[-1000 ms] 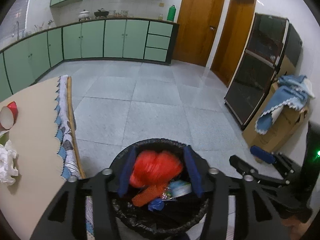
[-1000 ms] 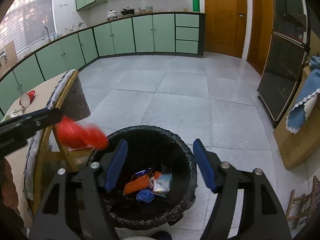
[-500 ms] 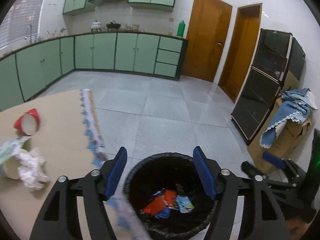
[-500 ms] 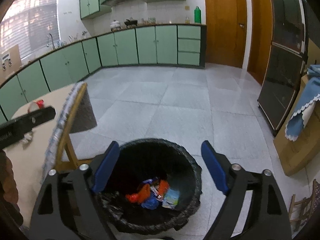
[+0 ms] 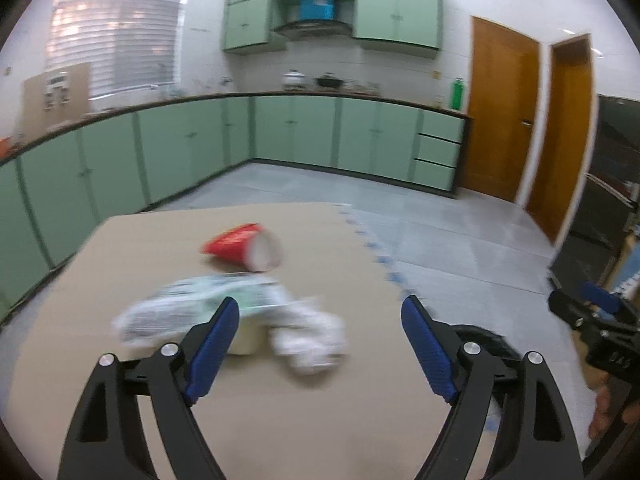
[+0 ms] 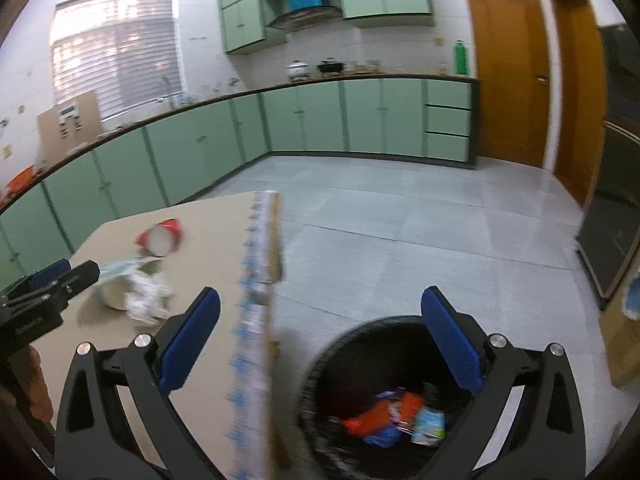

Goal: Collect trash
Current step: 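Move both tools back over the tissue and printed plastic bag, then grasp the white tissue with the right gripper while the left grasps the printed plastic bag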

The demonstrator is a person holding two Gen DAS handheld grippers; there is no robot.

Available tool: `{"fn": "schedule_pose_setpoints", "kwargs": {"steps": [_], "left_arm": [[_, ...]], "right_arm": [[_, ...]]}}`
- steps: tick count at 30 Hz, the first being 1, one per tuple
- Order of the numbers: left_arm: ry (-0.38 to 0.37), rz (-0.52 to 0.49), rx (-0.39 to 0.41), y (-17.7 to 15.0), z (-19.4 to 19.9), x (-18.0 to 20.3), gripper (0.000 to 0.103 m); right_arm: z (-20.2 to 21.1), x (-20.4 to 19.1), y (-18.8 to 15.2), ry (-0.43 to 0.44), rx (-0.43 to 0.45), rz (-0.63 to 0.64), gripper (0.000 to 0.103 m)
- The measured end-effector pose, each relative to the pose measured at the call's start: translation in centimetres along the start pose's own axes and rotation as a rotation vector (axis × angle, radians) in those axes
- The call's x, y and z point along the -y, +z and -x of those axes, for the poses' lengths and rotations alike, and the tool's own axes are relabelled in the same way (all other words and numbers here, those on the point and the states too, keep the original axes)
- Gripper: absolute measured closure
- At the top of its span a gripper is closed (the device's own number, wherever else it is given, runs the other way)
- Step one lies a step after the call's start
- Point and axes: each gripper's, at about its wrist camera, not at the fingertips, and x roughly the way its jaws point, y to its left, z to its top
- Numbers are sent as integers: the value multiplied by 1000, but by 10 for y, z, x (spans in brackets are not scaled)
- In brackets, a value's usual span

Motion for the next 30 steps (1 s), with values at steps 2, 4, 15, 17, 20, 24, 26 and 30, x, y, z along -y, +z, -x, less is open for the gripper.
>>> {"fn": "schedule_pose_setpoints", "kwargs": {"steps": [2, 4, 15, 17, 20, 24, 26, 30], "left_arm": [[39, 17, -1, -1, 1, -21, 21], [74, 36, -3, -4, 2, -42, 21], [191, 79, -19, -15, -4, -104, 21], [192, 88, -26, -18, -7, -109, 21], [193, 102, -38, -22, -10, -114, 21], [191, 123, -49, -27, -14, -121, 21], [189, 128, -51, -27, -17, -123, 21], [183, 135, -57, -29, -22, -127, 21]], "right_arm": [[-9, -26, 3, 30, 1, 22, 5], [-17, -49, 4, 53, 5, 45, 5], [-70, -140, 1, 139, -66, 132, 6], [-78, -149, -2, 145, -86, 146, 6], [-88, -164, -7, 143, -113, 175, 7], [-101, -168, -9, 135, -152, 186, 18], [-108, -170, -10, 132, -173, 191, 19], [-119, -180, -11, 134, -215, 217, 21]]}}
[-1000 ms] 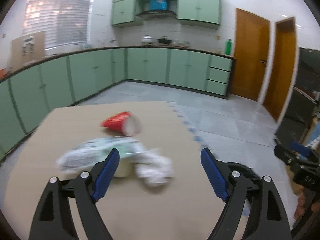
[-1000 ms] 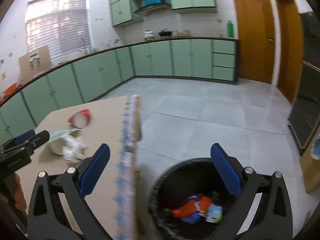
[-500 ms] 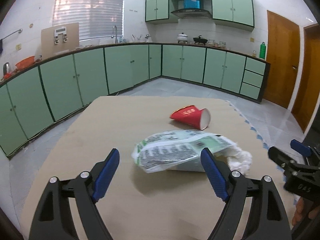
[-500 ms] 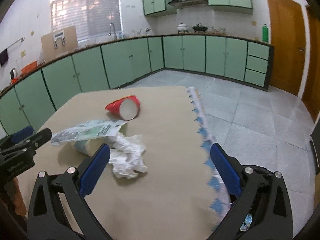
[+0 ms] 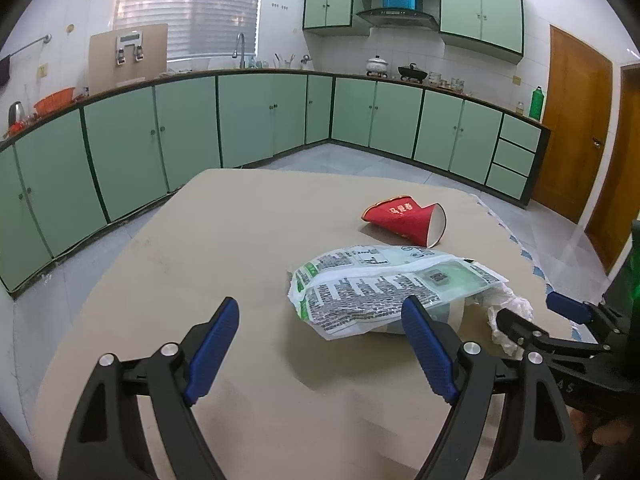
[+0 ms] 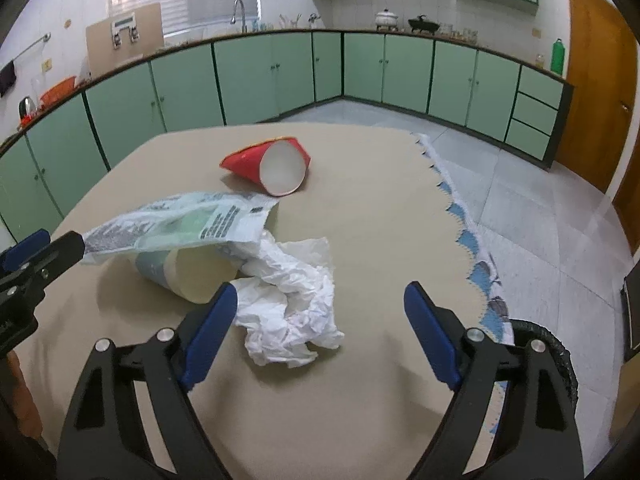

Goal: Collect trash
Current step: 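Grasp the white tissue with the right gripper while the left grasps the printed plastic bag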

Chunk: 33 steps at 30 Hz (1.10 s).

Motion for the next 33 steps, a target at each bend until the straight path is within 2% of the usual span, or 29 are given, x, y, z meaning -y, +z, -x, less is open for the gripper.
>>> {"fn": "schedule_pose_setpoints", "kwargs": {"steps": [2, 4, 6, 8, 12, 19, 21, 23, 25, 29, 33], "left_arm": [[-4, 0, -4, 0, -2, 0, 21], [-8, 1, -8, -1, -4, 0, 21], [-14, 4, -14, -1, -7, 1, 21], [-24, 8, -25, -2, -10, 1, 21], [-42, 12, -43, -3, -15, 1, 21], [-89, 58, -64, -2, -23, -3, 23], [-102, 60, -64, -1, -24, -2, 31], [-113, 63, -66, 0, -25, 0, 44], [-122, 72, -70, 1, -26, 0, 49], [-133, 93, -76, 4, -30, -3, 48], [-126, 100, -69, 8, -33, -5, 34]], "right_arm": [[-4, -2, 0, -1, -14, 12, 25], [-7, -3, 0, 5, -25, 18, 34], [-10, -5, -1, 2, -45, 26, 51], [-12, -7, -2, 12, -60, 36, 60], [-12, -10, -2, 18, -64, 53, 72], [-13, -7, -3, 35, -76, 45, 74], [-13, -7, -3, 38, -78, 44, 74], [-14, -6, -3, 39, -79, 44, 74], [-14, -6, -3, 39, -78, 43, 74], [-13, -5, -2, 43, -76, 35, 74], [-13, -6, -2, 42, -77, 37, 74]]}}
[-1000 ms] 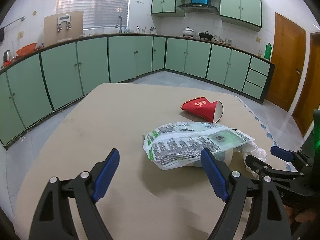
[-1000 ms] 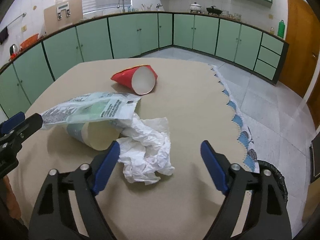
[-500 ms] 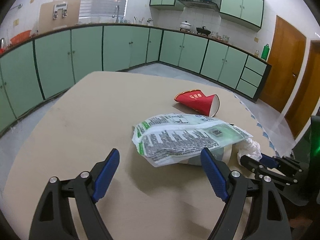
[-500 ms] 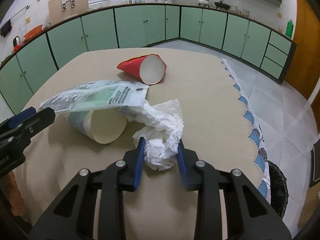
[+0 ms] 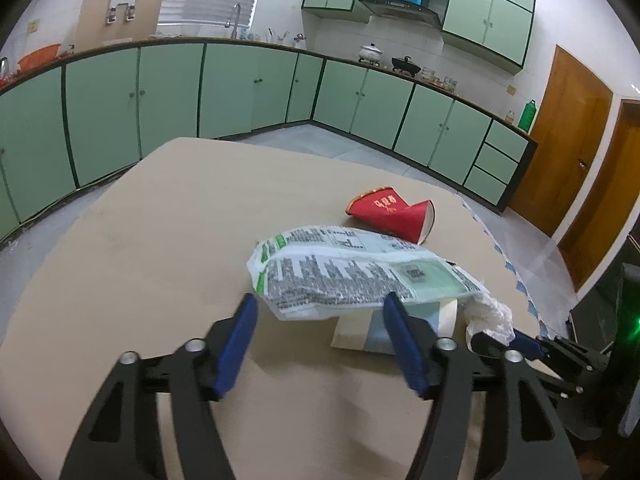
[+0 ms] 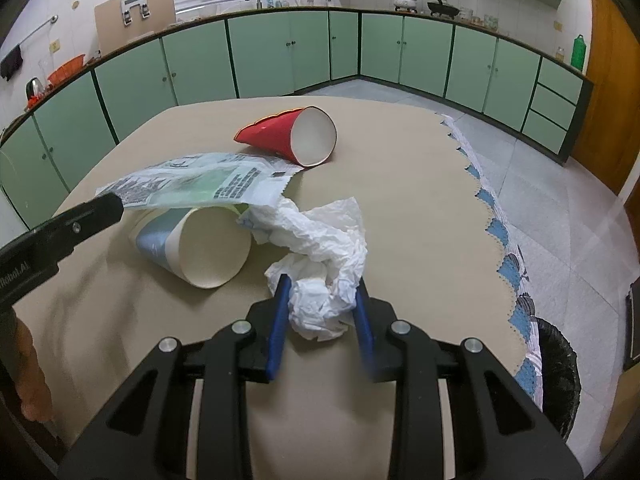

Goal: Collect trash
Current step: 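Grasp the white tissue with the right gripper while the left grasps the printed plastic bag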

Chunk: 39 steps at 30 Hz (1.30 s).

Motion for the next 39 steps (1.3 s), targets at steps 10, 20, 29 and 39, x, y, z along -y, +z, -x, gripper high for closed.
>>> {"fn": "schedule_pose_setpoints", "kwargs": {"steps": [10, 20, 29, 39], "left_arm": [[-20, 98, -20, 13, -15, -14, 44], [-10, 69, 0, 6, -9, -9, 86], [-6, 60, 48, 4, 16, -1, 98], [-41, 52, 111, 10, 48, 19, 99]], "right_arm": [[-3, 0, 2, -2, -9, 5, 74], [-1, -5, 2, -12, 3, 21, 75], [21, -8, -4, -20, 46, 33, 83], [68, 19, -5, -54, 115, -26, 84]]}}
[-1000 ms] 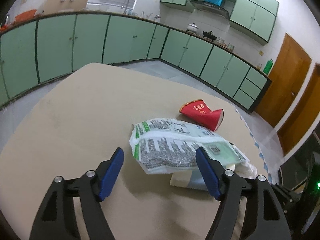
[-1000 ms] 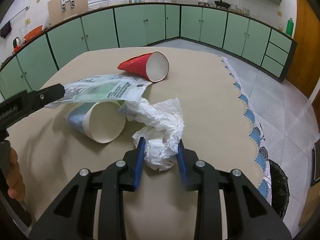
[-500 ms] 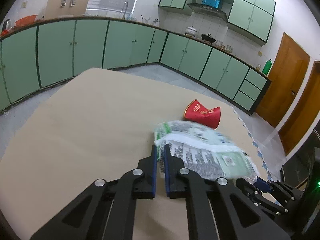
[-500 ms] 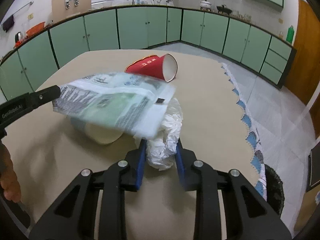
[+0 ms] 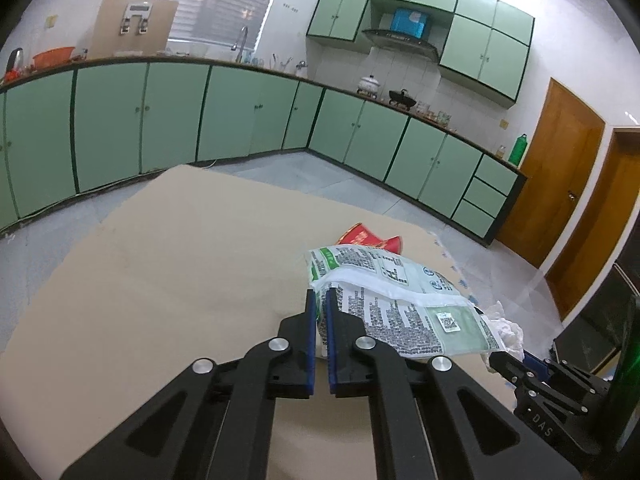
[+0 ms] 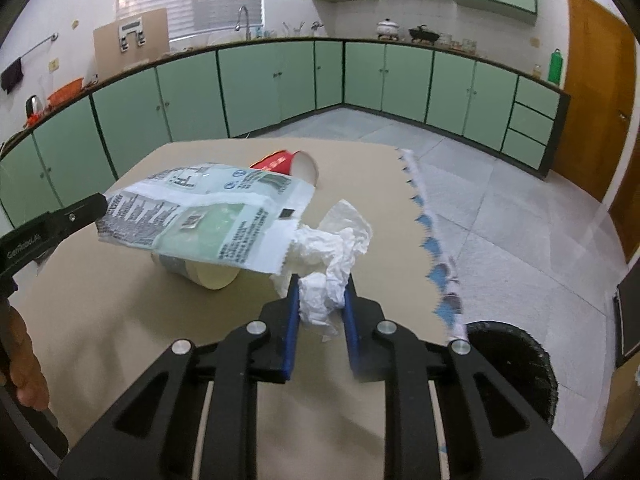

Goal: Collect trash
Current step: 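Carry the tissue and printed bag over the bin and open both grippers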

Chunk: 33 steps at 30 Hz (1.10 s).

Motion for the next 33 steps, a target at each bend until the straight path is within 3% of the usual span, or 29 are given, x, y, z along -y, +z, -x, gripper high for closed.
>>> {"fn": "schedule_pose_setpoints", "kwargs": {"steps": [19, 33], "left_arm": [[-114, -134, -3, -18, 19, 83, 100], [-238, -208, 45, -19, 54, 153, 100]], "right_arm": [[83, 86, -20, -148, 91, -115, 84], [133, 123, -31, -193, 166, -169, 84]]}}
